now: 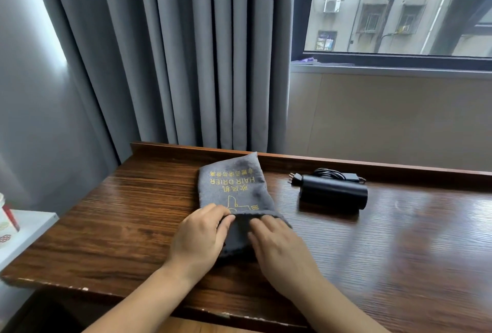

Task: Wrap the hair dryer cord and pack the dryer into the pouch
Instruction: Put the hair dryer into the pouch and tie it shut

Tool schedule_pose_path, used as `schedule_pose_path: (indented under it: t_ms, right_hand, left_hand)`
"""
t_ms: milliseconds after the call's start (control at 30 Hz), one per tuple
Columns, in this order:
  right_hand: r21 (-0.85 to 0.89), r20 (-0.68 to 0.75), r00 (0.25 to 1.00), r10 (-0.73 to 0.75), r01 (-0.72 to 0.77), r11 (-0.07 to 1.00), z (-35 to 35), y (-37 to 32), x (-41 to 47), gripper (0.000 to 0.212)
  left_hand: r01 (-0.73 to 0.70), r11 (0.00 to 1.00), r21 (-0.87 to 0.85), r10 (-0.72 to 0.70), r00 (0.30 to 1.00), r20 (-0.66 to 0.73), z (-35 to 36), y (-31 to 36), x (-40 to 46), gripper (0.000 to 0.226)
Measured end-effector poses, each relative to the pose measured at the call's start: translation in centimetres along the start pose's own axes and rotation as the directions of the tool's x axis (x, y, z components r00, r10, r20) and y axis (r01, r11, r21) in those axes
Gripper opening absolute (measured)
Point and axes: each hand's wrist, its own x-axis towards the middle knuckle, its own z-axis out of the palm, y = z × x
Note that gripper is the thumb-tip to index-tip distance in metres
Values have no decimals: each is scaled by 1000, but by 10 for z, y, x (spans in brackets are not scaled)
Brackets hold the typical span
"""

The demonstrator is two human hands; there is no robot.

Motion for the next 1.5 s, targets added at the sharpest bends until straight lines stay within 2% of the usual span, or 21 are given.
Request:
schedule_pose_path:
  t_ms: [67, 133, 200, 233, 333, 367, 433, 500, 533, 567, 667, 700, 767, 833, 867, 1033, 1100, 1167, 1267, 1433, 1500]
  right_hand:
    - [-112, 38, 991, 125, -120, 986, 4, 5, 7, 23]
    - [-164, 203, 971, 127, -94, 982, 8, 4, 10, 38]
    - [-100, 365, 924, 114, -83, 991, 7, 6, 11, 47]
    - [-36, 397, 912, 99, -92, 995, 5, 11, 10, 48]
    - [210, 314, 949, -28, -40, 977, -10, 28, 8, 36]
    - [278, 241, 970, -28, -42, 960, -17, 37, 8, 31]
    - [320, 46, 995, 83, -94, 943, -32, 61, 12, 24]
    - [271, -100, 976, 192, -159, 949, -43, 93, 20, 17]
    - [225, -122, 969, 215, -184, 957, -45, 111, 25, 17]
    - [175, -102, 966, 239, -219, 960, -46, 128, 31, 27]
    - [-82, 43, 954, 295, -291, 953, -47, 179, 46, 71]
    - [-179, 121, 928, 354, -330, 927, -50, 191, 51, 80]
    - [-294, 302, 821, 484, -403, 867, -55, 210, 53, 89]
    - [-309, 447, 719, 532, -434, 846, -56, 218, 50, 95]
    - [-304, 482, 697, 531, -435, 847, -56, 219, 48, 98]
    - [-419, 445, 742, 500, -321, 849, -57, 210, 43, 100]
    - [-368, 461, 733, 501, -356, 859, -58, 210, 38, 101]
    - [-183, 504, 723, 473, -446, 876, -56, 210, 28, 104]
    - [63, 545, 721, 427, -543, 837, -58, 206, 17, 110]
    - [193, 516, 757, 400, -558, 807, -60, 198, 1, 115]
    - [226, 498, 742, 449, -611, 759, -59, 193, -5, 106]
  left_hand:
    - [-9, 1000, 3, 9, 1000, -15, 1, 0, 1, 22]
    - [4, 1000, 8, -4, 999, -37, 2, -4, -3, 19]
    - [40, 999, -13, -40, 999, -36, 7, -6, -5, 15]
    - [65, 997, -38, -66, 997, -28, 11, -6, -5, 15]
    - [140, 981, -137, -136, 990, 35, 24, -9, -5, 24]
    - [157, 972, -173, -148, 987, 63, 28, -10, -5, 23]
    - [176, 960, -219, -157, 982, 101, 34, -9, -5, 18]
    - [186, 953, -238, -160, 979, 123, 38, -9, -3, 17]
    - [191, 950, -245, -163, 978, 129, 39, -8, -2, 17]
    - [196, 948, -252, -167, 977, 133, 41, -8, -1, 18]
    - [208, 944, -258, -176, 974, 140, 43, -10, 3, 19]
    - [207, 944, -256, -177, 975, 137, 43, -10, 3, 19]
    - [215, 943, -256, -186, 974, 133, 43, -11, 4, 18]
    - [222, 941, -255, -193, 972, 134, 42, -12, 4, 18]
    - [224, 940, -258, -194, 972, 135, 42, -12, 4, 18]
    - [231, 943, -239, -202, 969, 140, 42, -15, 6, 16]
    - [239, 939, -247, -212, 969, 130, 41, -14, 6, 16]
    - [244, 934, -259, -221, 968, 117, 39, -12, 5, 16]
    - [255, 937, -241, -231, 965, 121, 39, -9, 6, 16]
    - [279, 930, -240, -254, 958, 130, 32, -6, 5, 16]
    - [287, 926, -245, -261, 956, 134, 29, -5, 3, 17]
